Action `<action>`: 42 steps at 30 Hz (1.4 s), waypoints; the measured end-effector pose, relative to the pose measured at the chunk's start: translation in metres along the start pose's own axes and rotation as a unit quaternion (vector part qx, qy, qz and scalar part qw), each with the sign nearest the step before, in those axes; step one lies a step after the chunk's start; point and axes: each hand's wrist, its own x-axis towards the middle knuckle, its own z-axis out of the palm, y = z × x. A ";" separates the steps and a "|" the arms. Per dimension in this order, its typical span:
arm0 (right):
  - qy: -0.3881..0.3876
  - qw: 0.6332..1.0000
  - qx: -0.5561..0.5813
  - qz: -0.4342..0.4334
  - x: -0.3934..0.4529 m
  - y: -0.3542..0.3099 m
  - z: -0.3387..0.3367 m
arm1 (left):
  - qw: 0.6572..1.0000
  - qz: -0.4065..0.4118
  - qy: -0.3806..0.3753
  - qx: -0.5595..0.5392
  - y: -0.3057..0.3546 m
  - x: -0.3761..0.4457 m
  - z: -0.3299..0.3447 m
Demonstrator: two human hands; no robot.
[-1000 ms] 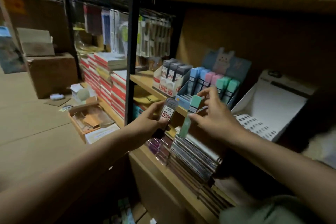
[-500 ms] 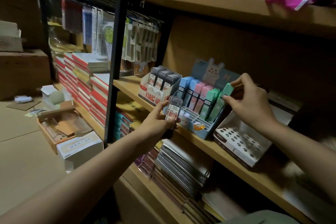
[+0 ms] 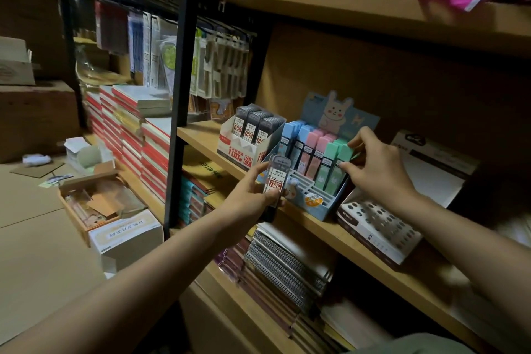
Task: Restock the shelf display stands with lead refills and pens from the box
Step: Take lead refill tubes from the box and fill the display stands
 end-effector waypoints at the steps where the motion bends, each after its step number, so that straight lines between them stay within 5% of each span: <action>1: -0.002 1.000 -0.008 0.002 0.000 -0.001 0.001 | 1.000 0.002 0.005 0.008 -0.001 0.001 0.000; 12: 0.027 0.996 -0.072 0.038 -0.002 -0.002 0.001 | 0.999 0.034 -0.003 0.030 0.004 -0.003 0.002; 16: 0.054 0.998 0.012 0.028 -0.001 -0.017 -0.004 | 0.997 0.040 -0.012 0.065 0.006 -0.007 -0.002; 22: -0.179 0.980 0.089 -0.019 0.007 -0.068 0.022 | 0.989 0.055 -0.010 0.137 0.014 -0.006 -0.012; 32: -0.250 0.956 0.154 -0.023 0.063 -0.104 0.044 | 0.989 0.064 0.026 0.134 0.032 0.011 -0.046; 37: -0.153 0.981 0.113 -0.028 0.116 -0.121 0.043 | 0.939 0.114 0.177 0.272 0.029 0.033 -0.070; 42: -0.070 0.996 0.044 -0.032 0.145 -0.123 0.063 | 0.893 0.147 0.173 0.389 0.023 0.047 -0.075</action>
